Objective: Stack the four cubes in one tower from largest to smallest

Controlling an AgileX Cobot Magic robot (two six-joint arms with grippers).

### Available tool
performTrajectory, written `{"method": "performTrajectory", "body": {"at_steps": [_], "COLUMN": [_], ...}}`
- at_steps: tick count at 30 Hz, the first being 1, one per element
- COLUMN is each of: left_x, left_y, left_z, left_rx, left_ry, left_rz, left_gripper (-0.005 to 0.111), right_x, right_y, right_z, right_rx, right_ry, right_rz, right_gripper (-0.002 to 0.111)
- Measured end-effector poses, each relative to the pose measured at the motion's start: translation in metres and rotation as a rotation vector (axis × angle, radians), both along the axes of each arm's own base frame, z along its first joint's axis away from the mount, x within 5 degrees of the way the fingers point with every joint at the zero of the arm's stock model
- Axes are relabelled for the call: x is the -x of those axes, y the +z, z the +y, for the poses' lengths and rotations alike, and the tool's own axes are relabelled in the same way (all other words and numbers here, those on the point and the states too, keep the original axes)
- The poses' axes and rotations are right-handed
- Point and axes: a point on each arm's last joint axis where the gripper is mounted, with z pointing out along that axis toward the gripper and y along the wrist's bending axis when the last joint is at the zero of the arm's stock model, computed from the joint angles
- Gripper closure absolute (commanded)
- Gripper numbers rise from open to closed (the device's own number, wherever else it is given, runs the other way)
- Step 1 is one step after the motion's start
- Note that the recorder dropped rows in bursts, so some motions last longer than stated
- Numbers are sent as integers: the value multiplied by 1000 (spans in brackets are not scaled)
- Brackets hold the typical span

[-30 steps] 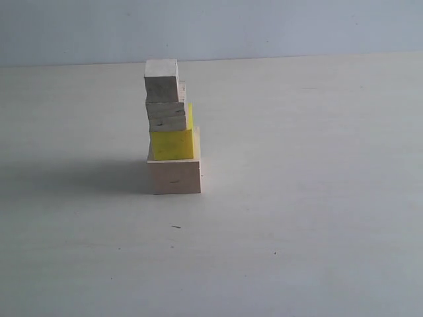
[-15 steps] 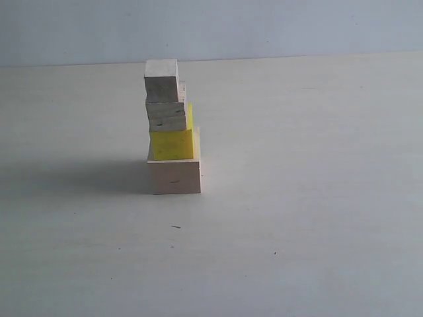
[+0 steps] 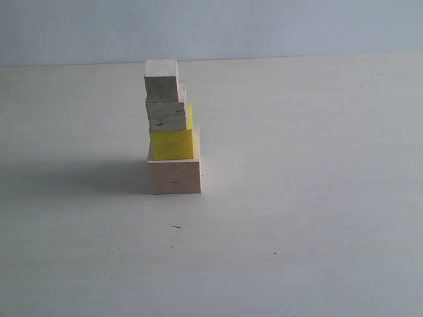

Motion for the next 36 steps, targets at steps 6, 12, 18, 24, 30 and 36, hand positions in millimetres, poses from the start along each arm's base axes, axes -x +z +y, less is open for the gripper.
{"method": "performTrajectory", "body": {"at_steps": [6,12,18,24,30,36], "left_x": [-22,-35,-45,-46,-45,-45], "left_y": [-44,-74,-119,-132,-137,-139], "left_z": [17,21,22,22,23,23], "left_rx": [172,196,190,101,59,53], "left_ry": [185,218,234,212,223,225], "left_rz": [178,173,287,300,360,374], "left_gripper": [107,107,107,107,107,107], "right_x": [0,0,0,0,0,0], "right_y": [0,0,0,0,0,0], "right_z": [0,0,0,0,0,0], "right_rx": [0,0,0,0,0,0], "right_ry": [0,0,0,0,0,0], "right_rz": [0,0,0,0,0,0], "right_gripper": [108,108,108,108,108,108]}}
